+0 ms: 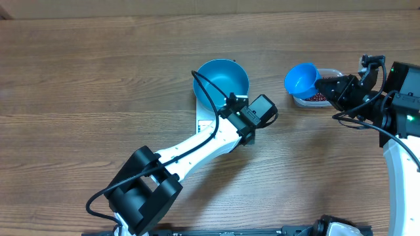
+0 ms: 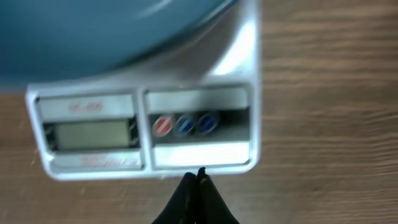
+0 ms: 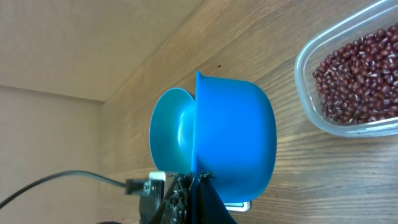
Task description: Scoop item into bowl and weigh 150g on scale
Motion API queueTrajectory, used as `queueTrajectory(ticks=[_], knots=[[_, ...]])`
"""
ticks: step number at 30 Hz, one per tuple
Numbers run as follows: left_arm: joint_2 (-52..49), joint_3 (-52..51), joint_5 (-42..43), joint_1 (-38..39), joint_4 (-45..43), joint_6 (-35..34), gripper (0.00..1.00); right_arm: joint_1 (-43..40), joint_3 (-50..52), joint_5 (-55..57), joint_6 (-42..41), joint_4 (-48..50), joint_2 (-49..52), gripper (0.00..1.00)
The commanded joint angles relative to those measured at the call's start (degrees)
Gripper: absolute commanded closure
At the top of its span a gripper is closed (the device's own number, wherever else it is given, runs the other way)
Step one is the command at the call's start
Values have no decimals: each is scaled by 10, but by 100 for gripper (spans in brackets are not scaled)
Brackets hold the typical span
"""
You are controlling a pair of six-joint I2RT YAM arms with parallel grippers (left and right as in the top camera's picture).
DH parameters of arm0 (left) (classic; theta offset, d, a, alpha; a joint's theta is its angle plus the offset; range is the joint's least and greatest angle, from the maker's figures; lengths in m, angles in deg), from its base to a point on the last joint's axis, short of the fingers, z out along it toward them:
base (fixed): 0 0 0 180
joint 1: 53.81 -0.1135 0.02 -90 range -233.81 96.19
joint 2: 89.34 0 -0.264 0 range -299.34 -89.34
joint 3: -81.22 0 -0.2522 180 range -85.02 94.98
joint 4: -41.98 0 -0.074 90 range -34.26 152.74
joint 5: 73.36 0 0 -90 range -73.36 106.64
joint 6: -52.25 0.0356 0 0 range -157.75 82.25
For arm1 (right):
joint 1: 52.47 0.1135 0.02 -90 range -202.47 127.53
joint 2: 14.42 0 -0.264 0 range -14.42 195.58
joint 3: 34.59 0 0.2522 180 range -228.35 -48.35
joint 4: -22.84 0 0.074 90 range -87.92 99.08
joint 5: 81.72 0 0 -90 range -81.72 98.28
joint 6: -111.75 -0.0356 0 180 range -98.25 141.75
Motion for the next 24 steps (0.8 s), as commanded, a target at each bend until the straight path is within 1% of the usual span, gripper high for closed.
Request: queueTrajectory(ticks=[1,3,6,8,11,15,24], knots=[[9,-3,-2,0,-23,76,96,-3,-11,2,14,-6,-7,96],[9,-3,23,0,-27,89,96,-3,-11,6,15,-11,-7,96],[9,-3,50,0,-29,89,96,-3,-11,6,23,-16,-7,96],[9,-3,52,0,-27,77,96,-3,-11,6,24,-17,-7,96],[9,-3,32,-5,-20,48,96,-3,-11,6,24,-20,-7,96],[10,-3,-19,-7,-10,10,96,-3,-11,6,27,-28,-7,96],[31,-40,-50,-2,-34,-2,95,-3,-11,6,31,-31,-7,96]])
